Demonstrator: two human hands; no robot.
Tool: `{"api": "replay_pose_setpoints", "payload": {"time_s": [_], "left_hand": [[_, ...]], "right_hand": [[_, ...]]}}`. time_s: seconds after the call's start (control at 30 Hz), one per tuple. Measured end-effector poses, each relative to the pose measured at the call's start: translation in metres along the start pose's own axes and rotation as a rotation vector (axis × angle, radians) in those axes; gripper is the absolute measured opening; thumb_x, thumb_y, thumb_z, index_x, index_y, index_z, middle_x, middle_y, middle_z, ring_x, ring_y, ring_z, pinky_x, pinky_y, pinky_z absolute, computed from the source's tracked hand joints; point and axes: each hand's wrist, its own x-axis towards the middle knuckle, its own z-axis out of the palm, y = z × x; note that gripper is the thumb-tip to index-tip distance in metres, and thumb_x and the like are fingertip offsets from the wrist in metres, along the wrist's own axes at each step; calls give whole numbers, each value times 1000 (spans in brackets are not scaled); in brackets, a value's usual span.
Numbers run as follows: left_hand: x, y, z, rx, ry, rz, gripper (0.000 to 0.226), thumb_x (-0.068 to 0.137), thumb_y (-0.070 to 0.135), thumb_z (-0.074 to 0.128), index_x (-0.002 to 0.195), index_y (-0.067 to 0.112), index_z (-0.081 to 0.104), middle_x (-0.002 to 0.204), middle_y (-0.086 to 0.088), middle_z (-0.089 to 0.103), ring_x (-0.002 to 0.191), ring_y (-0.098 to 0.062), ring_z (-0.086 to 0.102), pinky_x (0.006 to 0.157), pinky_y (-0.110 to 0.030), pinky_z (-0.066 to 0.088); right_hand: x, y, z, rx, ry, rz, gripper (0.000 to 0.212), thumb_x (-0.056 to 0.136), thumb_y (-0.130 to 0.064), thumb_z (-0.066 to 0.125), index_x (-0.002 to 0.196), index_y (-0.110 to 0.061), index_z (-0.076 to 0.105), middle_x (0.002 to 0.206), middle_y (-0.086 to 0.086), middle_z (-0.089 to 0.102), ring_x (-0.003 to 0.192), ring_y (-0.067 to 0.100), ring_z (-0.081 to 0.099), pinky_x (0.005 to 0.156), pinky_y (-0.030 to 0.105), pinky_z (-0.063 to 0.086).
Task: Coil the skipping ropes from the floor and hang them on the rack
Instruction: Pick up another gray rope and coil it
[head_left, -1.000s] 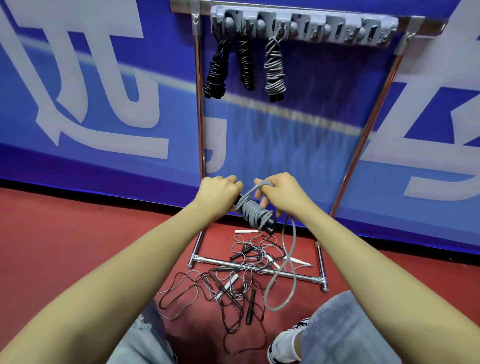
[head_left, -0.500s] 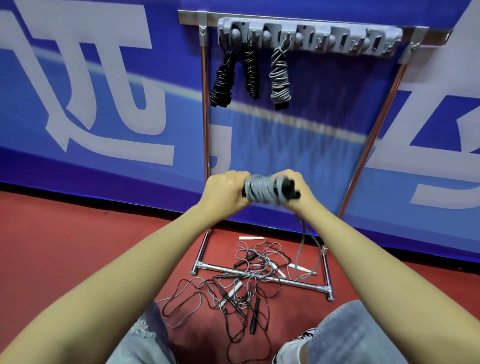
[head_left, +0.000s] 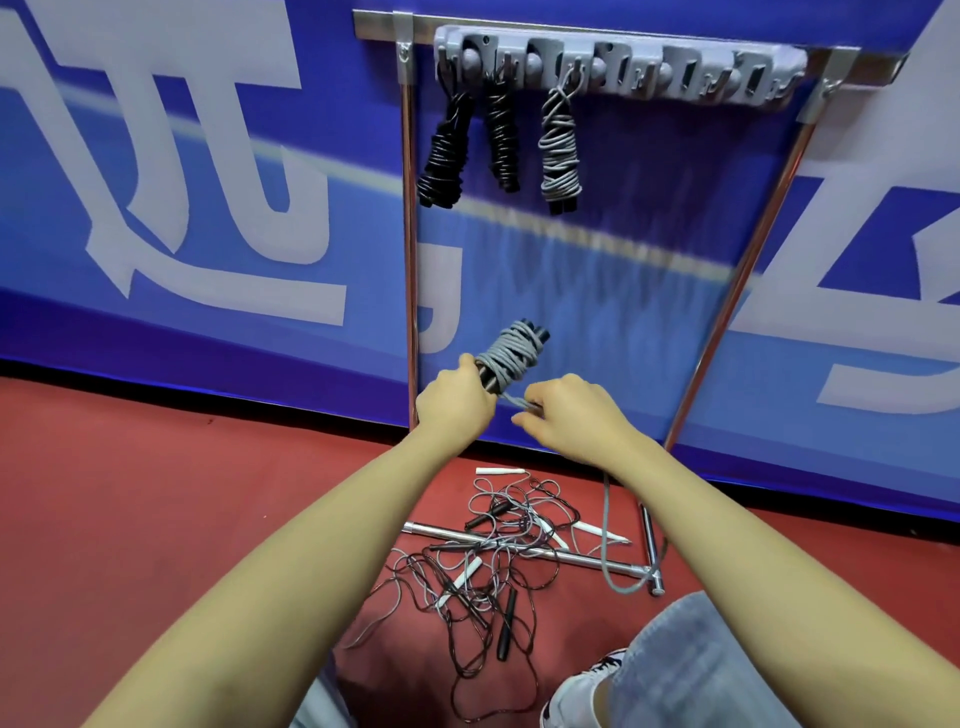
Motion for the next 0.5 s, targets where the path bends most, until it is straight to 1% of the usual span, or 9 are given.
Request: {"api": "replay_pose_setpoints", "payload": {"time_s": [0.07,0.1,0.13,0.2,0.23,0.3,0.4,0.43,0.5], "left_hand": [[-1,-3,8,104,-4,25,30,94,27,48,117,8,46,107,-16,61,99,-37,60,71,-36,42],[-2,-6,11,169,3,48,27,94,25,48,116,10,48,106,-15,62,97,-36,61,68,-34,41],[-2,-8,12,239,4,73,24,93,21,47,115,11,48,104,-13,63,95,-35,62,67,-33,40],[-3,-12,12,380,-13,128,23,91,14,46,114,11,49,105,-11,64,94,-33,63,65,-32,39],[-3,-13,11,451,-28,163,25,90,11,46,115,12,48,107,-9,64,95,-33,63,65,-32,39],[-3,-12,7,578,-53,242,28,90,7,47,117,12,49,110,-7,63,98,-30,62,65,-31,38],[-3,-10,2,717,-75,382,26,91,6,47,116,12,51,112,-4,63,101,-27,62,66,-29,34],[-4,-11,1,753,-77,438,25,92,6,46,115,12,53,112,-4,63,101,-27,63,66,-29,33],[-8,-11,-2,804,-90,526,24,92,5,44,113,11,54,110,-5,65,101,-28,63,66,-29,32]], "right_hand": [[-2,0,2,-95,-35,-52,35,94,-28,49,64,-16,36,64,-1,41,74,29,48,61,32,29],[-3,0,3,-120,-43,-78,34,94,-25,48,63,-18,35,67,0,45,78,30,52,61,32,28],[-2,-1,4,-132,-46,-103,28,93,-21,47,66,-17,40,71,3,50,82,31,55,60,32,28],[-2,-3,5,-181,-43,-144,13,91,-14,44,82,-13,54,83,9,60,87,33,58,61,31,29],[-2,-4,4,-230,-41,-159,14,91,-12,43,90,-12,57,89,12,63,88,34,58,61,31,29],[0,-8,3,-354,-32,-184,17,91,-11,41,99,-11,56,96,12,64,89,34,60,57,31,26],[5,-13,2,-419,-23,-186,11,92,-11,39,99,-14,47,102,9,63,92,34,60,49,32,19],[6,-14,4,-388,-15,-157,10,92,-10,39,99,-13,44,105,9,62,93,34,60,50,32,23],[9,-11,8,-258,3,-72,22,89,-10,42,110,-7,48,111,10,58,98,35,59,63,35,37]]}}
